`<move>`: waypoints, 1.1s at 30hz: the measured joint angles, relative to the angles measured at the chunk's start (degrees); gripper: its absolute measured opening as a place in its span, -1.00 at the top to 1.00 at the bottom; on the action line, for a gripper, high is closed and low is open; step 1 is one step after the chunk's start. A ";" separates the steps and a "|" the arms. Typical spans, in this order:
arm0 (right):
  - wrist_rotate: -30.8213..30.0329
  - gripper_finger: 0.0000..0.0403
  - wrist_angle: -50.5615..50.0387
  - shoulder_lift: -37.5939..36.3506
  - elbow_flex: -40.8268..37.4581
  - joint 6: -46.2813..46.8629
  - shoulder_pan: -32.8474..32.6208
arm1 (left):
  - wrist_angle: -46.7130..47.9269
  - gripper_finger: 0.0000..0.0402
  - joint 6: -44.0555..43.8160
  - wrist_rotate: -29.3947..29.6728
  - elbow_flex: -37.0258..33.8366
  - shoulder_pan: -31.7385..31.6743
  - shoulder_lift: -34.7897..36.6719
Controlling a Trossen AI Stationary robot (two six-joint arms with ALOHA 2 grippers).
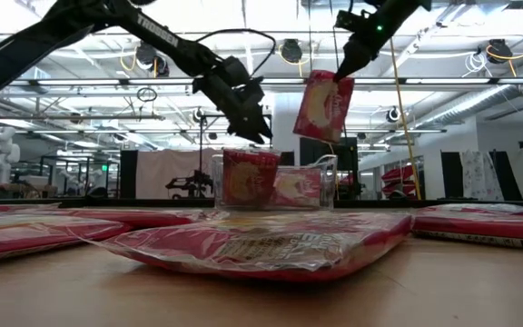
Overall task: Sort popcorn bags into baskets
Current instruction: Adjust the red popcorn bags in the transparent bin
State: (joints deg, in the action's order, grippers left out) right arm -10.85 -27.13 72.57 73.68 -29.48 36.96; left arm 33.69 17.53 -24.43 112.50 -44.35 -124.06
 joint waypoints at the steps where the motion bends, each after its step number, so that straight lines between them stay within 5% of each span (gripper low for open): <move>1: -0.02 1.00 1.05 -0.77 -1.20 0.46 -0.23 | 0.20 -0.54 0.29 0.45 0.01 0.24 -0.11; 10: -3.53 1.00 6.88 -6.14 -8.86 2.06 -3.06 | -3.03 -0.43 8.43 2.45 0.01 1.89 -2.44; 17: -5.62 1.00 7.32 -7.73 -9.37 1.97 -4.17 | -4.78 -0.29 5.65 2.46 0.01 1.30 -2.35; 28: -5.49 1.00 7.13 -7.71 -9.37 3.04 -4.58 | -8.55 -0.44 6.80 4.94 -0.74 4.02 -3.90; 33: -5.44 1.00 7.12 -7.71 -9.37 2.93 -4.60 | -8.47 -0.36 7.07 6.83 -0.83 4.01 -5.44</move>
State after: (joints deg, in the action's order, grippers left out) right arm -16.29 -20.02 64.86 64.31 -26.55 32.36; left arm 25.22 24.60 -17.60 111.67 -40.34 -129.49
